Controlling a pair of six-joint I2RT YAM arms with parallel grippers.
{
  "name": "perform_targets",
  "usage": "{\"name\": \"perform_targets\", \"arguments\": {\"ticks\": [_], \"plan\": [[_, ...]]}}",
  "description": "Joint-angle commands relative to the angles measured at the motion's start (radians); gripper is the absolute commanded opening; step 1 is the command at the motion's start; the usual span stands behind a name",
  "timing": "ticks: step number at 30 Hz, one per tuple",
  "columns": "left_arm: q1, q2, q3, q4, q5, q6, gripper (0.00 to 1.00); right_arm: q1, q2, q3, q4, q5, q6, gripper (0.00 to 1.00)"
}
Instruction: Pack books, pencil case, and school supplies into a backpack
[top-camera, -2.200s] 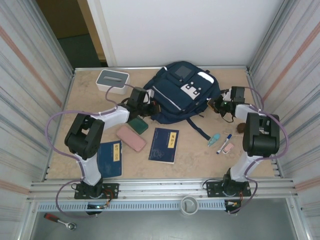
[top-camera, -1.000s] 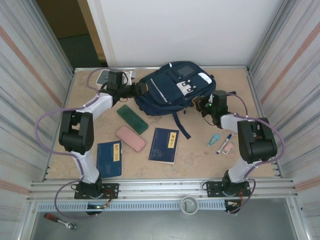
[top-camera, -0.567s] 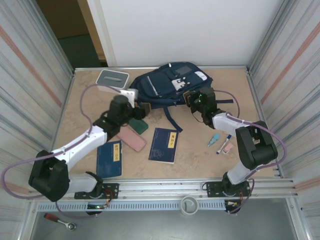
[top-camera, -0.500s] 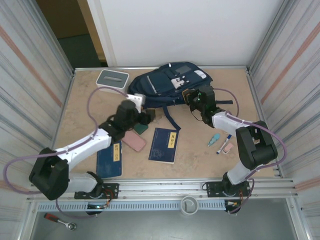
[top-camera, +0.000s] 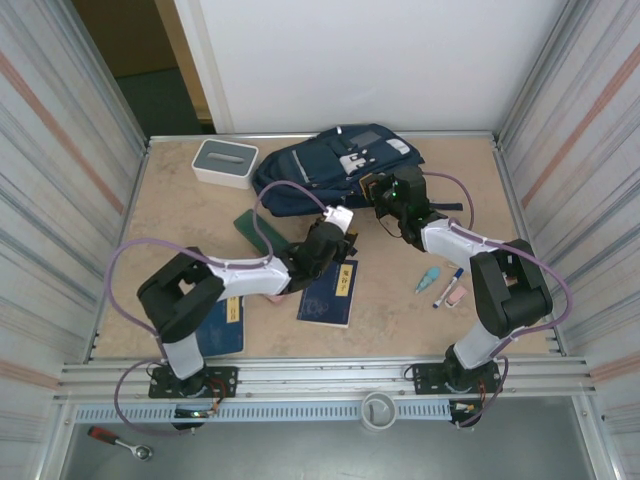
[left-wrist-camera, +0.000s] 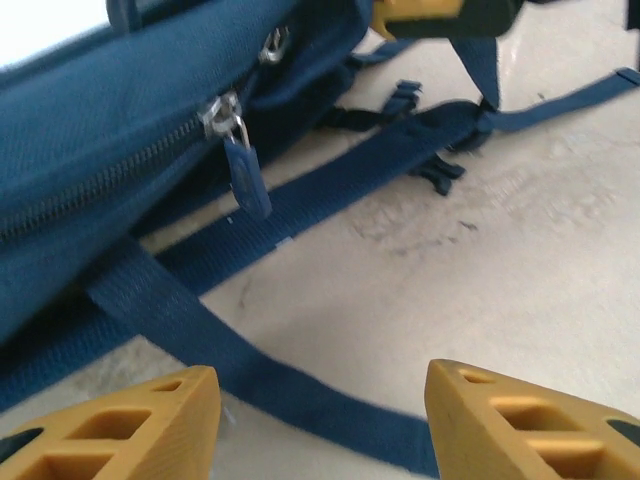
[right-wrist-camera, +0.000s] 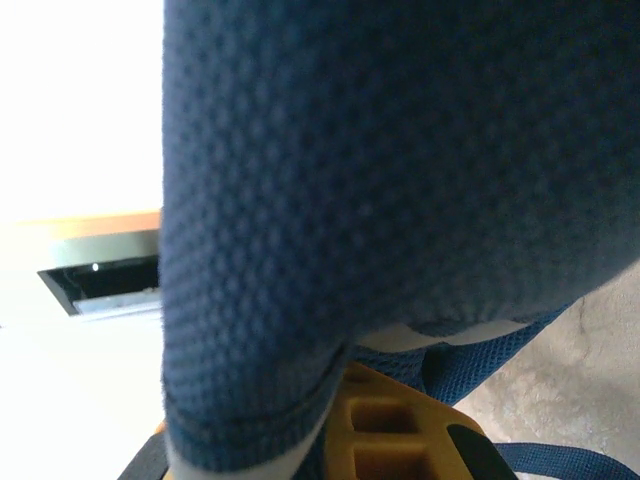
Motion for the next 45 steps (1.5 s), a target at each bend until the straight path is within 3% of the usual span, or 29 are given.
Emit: {"name": "perform_targets", "arguments": {"ticks": [1, 6, 14, 23, 36, 45], "plan": [[0.001, 0.045, 0.072, 0.115, -0.129, 0.081, 0.54, 0.01, -0.018, 0.059, 0.062, -0.045, 0.017, 0.0], [0.018, 0.119, 0.145, 0.14, -0.203, 0.115, 0.47, 0.008, -0.024, 0.046, 0.063, -0.051, 0.021, 0.0], [0.049, 0.211, 0.265, 0.085, -0.221, 0.105, 0.33, 0.006, -0.035, 0.03, 0.064, -0.062, 0.024, 0.0], [0.083, 0.209, 0.237, 0.107, -0.2, 0.105, 0.0, -0.04, -0.055, 0.011, 0.007, -0.114, -0.034, 0.0], [0.188, -0.007, -0.019, 0.052, 0.008, 0.084, 0.0, -0.213, -0.065, -0.032, -0.144, -0.263, -0.232, 0.0], [0.281, -0.079, -0.072, -0.043, 0.194, 0.034, 0.0, -0.265, 0.015, 0.057, -0.283, -0.371, -0.421, 0.0]]}}
